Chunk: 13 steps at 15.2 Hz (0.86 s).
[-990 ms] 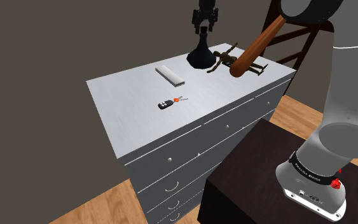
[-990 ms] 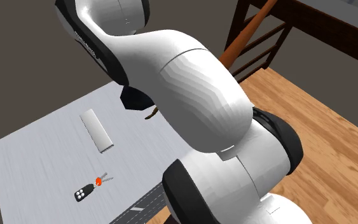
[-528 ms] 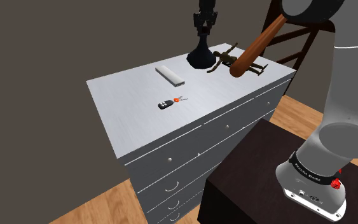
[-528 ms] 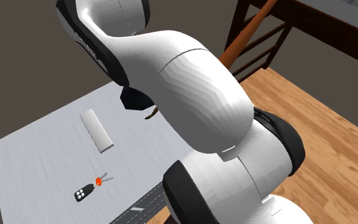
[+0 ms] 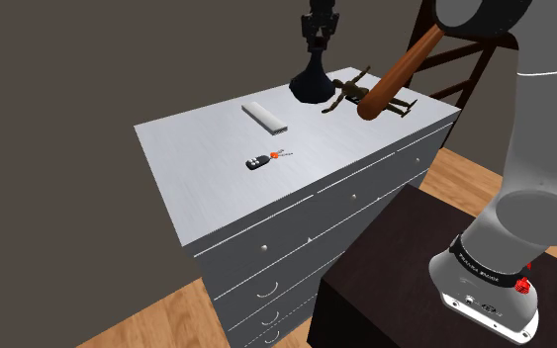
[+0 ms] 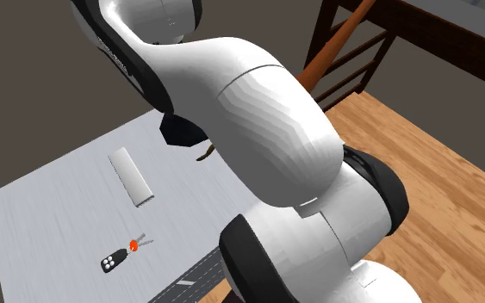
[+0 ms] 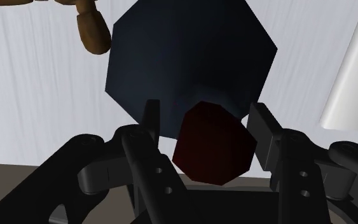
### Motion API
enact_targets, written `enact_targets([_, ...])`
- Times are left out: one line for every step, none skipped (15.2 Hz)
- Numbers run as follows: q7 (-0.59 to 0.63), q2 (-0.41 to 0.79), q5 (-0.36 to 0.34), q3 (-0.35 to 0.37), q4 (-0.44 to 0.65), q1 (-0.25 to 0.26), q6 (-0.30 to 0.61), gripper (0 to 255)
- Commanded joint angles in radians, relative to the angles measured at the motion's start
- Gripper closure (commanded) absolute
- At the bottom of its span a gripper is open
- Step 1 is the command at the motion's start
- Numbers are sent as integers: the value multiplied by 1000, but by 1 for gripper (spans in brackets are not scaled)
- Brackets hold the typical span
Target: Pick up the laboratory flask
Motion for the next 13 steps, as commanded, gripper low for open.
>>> enact_targets([1,12,3,0,50,-5,-35,255])
enact_targets([2,19,4,0,74,-8,-53,255])
enact_targets([3,27,6,1,101,-11,-72,255])
enact_targets([4,36,8,1,129,-14,-91,255])
enact_targets([5,45,10,1,158,-18,-111,255])
enact_targets([6,56,12,2,190,-22,-131,255])
enact_targets([7,69,15,3,224,-27,-153,255])
enact_targets([9,83,18,3,262,-32,-177,255])
enact_targets([10,99,22,5,304,-38,-202,255])
enact_targets([12,119,26,6,352,-45,-230,255])
enact_targets([15,143,31,8,408,-54,-261,255])
enact_targets([15,148,32,9,418,-56,-267,255])
enact_targets([15,148,32,9,419,-56,-267,255])
